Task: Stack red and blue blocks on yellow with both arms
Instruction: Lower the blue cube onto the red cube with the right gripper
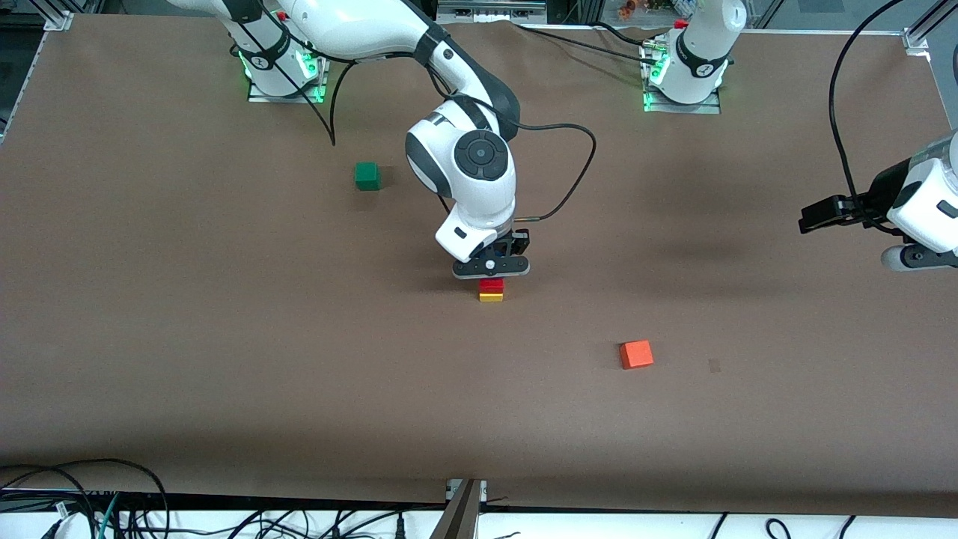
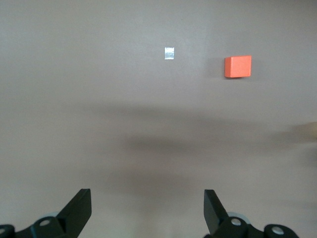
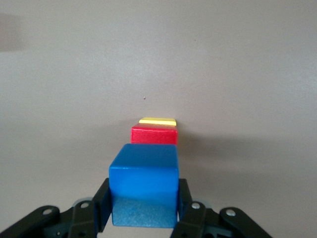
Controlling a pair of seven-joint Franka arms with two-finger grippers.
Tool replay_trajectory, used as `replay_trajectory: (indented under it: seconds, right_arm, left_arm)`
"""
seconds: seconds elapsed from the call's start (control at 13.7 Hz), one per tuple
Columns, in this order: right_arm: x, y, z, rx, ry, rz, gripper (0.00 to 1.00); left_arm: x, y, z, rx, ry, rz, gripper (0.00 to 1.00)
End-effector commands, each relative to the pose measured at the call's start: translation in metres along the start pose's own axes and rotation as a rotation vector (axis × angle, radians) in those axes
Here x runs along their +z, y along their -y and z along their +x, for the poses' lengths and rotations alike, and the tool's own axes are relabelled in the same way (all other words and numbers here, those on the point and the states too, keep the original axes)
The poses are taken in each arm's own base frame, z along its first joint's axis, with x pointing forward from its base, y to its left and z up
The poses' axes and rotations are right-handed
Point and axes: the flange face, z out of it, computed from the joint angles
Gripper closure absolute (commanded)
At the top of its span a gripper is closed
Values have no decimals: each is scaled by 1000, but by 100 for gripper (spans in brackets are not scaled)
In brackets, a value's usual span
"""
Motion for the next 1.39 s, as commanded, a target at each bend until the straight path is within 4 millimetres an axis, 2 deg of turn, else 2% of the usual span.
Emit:
replay_trajectory:
  seconds: [0.0,0.22,0.73,1.09,1.31]
  right_arm:
    - [-2,5,4,9,-32,-1,57]
    - [9,5,5,8,-32,-6,57]
    - [9,7,3,7,-31,-7,56]
    - [11,8,2,3,-31,-9,49]
    - [10,8,2,3,-33,-7,49]
  left_arm:
    - [-2,6,3,12,-12,4,0]
    - [-2,7,5,11,-14,3,0]
    - [0,9,6,9,-10,3,0]
    - [0,10,6,8,-10,3,0]
    - [0,9,6,9,-10,1,0]
